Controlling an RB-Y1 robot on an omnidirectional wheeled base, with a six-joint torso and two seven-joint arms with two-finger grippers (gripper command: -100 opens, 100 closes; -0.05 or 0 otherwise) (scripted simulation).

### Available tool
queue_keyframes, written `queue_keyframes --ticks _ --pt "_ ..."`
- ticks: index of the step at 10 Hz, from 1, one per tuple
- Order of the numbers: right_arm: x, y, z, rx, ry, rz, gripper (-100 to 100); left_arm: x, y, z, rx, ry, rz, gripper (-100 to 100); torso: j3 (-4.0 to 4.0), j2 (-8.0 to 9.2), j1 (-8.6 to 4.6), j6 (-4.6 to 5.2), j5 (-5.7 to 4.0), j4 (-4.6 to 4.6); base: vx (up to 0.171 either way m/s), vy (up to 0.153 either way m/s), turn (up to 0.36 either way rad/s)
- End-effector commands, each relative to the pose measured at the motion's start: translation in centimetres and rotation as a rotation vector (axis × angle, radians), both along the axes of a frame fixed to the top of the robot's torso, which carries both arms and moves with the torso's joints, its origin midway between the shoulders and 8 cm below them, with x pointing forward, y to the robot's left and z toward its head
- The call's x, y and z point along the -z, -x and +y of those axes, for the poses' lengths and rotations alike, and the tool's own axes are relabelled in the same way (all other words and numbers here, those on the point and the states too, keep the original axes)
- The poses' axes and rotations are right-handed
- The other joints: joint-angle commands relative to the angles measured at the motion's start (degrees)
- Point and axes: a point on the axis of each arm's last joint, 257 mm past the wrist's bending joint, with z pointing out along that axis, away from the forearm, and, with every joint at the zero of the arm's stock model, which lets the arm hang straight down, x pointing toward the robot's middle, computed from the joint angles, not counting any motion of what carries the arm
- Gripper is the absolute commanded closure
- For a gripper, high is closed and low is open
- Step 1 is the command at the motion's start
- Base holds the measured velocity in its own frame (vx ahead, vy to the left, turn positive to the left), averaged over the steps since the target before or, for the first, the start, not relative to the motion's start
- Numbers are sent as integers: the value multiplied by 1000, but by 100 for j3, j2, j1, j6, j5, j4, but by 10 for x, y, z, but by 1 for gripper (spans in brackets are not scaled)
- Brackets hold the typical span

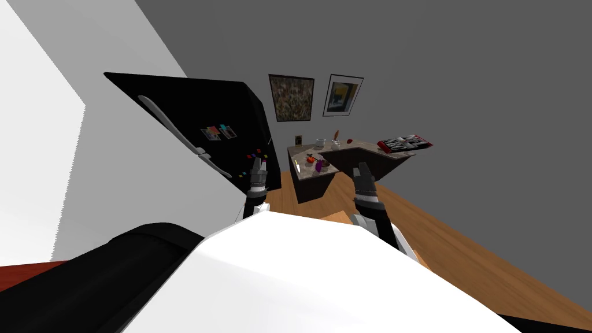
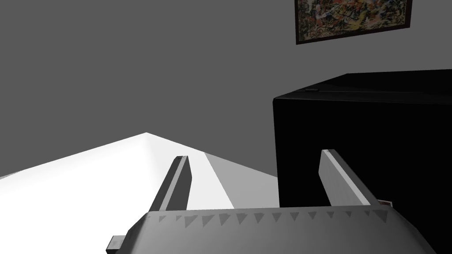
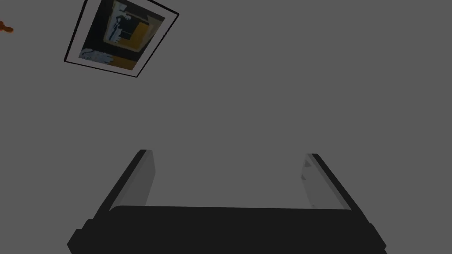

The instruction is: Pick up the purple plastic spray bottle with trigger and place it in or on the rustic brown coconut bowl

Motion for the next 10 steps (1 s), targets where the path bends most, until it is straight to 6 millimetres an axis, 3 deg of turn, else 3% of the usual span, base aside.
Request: queue_keyframes --ticks 1,5,10 --pt "16 -11 -8 28 48 54 -100 0 0 0 0 0 0 0 0 0 0 0 0 0 -68 -5 42" --pt "64 -34 -29 92 202 206 -100 0 0 0 0 0 0 0 -9 -16 10 -1 3 -3 -43 8 87" --pt "131 -56 -65 166 443 406 -100 0 0 0 0 0 0 0 -27 -47 22 -2 5 -10 26 36 124"
